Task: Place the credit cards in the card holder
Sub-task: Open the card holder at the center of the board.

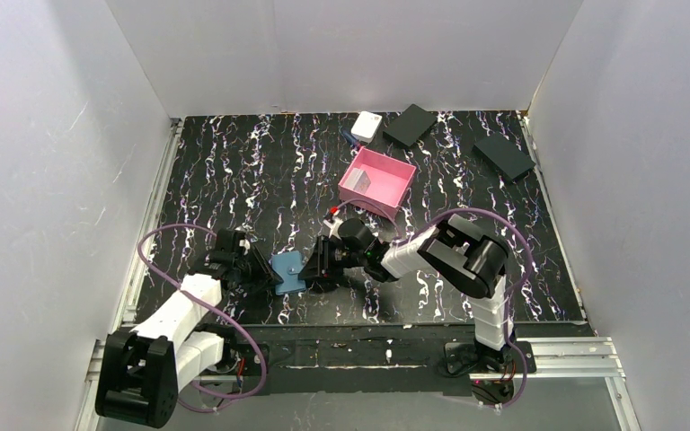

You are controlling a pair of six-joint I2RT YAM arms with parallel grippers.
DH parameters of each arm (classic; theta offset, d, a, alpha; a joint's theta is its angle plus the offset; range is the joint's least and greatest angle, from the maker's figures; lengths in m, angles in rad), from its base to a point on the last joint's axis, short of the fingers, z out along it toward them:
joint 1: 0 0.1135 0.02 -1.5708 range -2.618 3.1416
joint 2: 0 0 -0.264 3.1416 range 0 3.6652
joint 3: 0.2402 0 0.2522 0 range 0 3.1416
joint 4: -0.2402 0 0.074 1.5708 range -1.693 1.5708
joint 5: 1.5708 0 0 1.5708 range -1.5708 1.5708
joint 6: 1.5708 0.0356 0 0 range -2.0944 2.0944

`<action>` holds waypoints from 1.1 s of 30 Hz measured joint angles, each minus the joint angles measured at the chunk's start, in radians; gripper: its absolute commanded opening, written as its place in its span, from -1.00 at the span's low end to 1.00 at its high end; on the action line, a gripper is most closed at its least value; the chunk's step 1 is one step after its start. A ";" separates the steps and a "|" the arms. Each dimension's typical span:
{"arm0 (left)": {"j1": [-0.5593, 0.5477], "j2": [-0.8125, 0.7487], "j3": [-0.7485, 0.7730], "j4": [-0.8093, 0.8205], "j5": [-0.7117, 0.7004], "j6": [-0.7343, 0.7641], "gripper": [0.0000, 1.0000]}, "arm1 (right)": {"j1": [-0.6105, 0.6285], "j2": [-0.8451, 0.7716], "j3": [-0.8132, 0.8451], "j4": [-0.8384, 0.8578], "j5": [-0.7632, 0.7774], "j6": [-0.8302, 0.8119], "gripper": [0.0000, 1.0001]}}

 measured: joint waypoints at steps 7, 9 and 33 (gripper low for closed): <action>0.010 -0.012 -0.033 0.054 0.036 -0.042 -0.48 | 0.000 0.005 0.002 -0.020 0.029 -0.028 -0.94; 0.011 -0.018 -0.038 0.059 0.041 -0.051 -0.43 | 0.000 -0.008 0.004 -0.049 0.036 -0.047 -0.97; -0.001 -0.685 0.154 -0.129 0.144 -0.455 0.68 | -0.239 -0.426 -0.010 -0.150 -0.506 -0.028 -0.97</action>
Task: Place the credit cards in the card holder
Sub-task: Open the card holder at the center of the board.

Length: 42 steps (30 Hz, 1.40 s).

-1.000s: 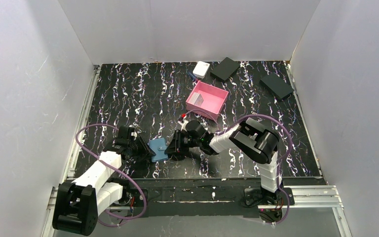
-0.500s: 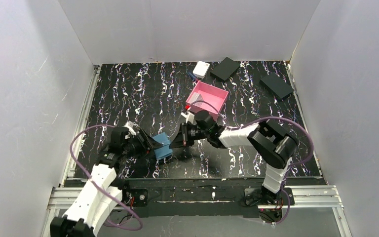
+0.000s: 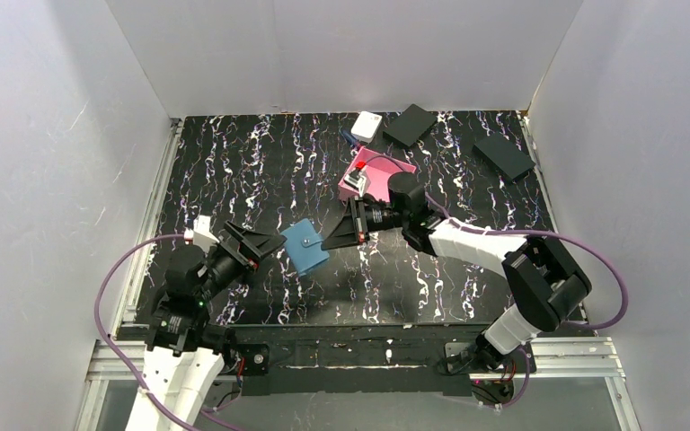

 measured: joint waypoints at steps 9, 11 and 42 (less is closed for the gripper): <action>0.001 0.081 -0.066 0.223 0.106 -0.121 0.00 | 0.004 0.007 0.019 0.272 -0.066 0.262 -0.97; 0.001 0.075 -0.079 0.279 0.121 -0.147 -0.12 | 0.008 0.027 0.022 0.344 -0.071 0.314 -0.97; -0.194 0.473 0.057 -0.214 -0.235 0.338 -1.00 | 0.225 0.189 0.247 -0.554 0.636 -0.401 -0.22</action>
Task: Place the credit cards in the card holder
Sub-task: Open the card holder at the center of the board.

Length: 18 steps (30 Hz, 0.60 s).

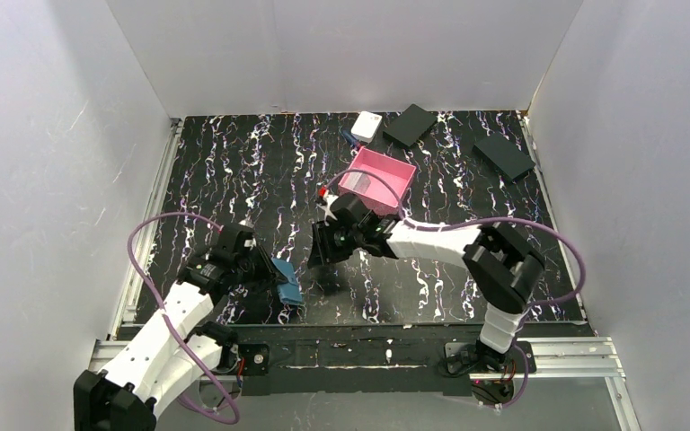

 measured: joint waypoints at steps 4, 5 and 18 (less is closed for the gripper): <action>-0.012 0.016 -0.054 0.035 -0.027 0.005 -1.00 | 0.009 0.067 -0.034 0.107 -0.060 0.070 -0.28; -0.015 0.023 -0.061 0.042 -0.032 0.005 -1.00 | 0.010 0.079 -0.041 0.139 -0.077 0.092 -0.28; -0.040 0.064 -0.125 0.166 -0.058 0.004 -1.00 | 0.042 0.183 -0.104 0.463 -0.182 0.303 -0.22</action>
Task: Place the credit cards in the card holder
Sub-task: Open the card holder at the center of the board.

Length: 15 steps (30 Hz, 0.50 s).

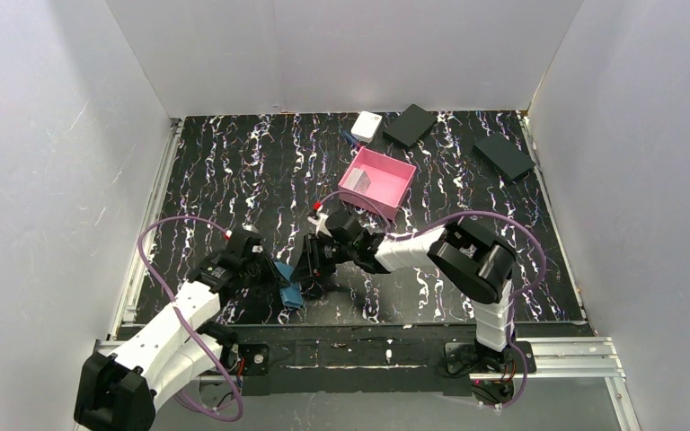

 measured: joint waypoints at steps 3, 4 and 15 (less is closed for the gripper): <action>-0.001 -0.015 -0.014 0.020 0.005 0.000 -1.00 | 0.007 0.016 0.000 0.024 -0.006 0.013 -0.22; 0.000 -0.018 -0.016 0.021 0.004 -0.001 -1.00 | 0.007 0.021 0.000 0.032 -0.007 0.018 -0.21; 0.000 -0.052 -0.056 0.042 -0.001 -0.002 -1.00 | 0.046 0.031 0.025 -0.074 0.105 -0.040 -0.02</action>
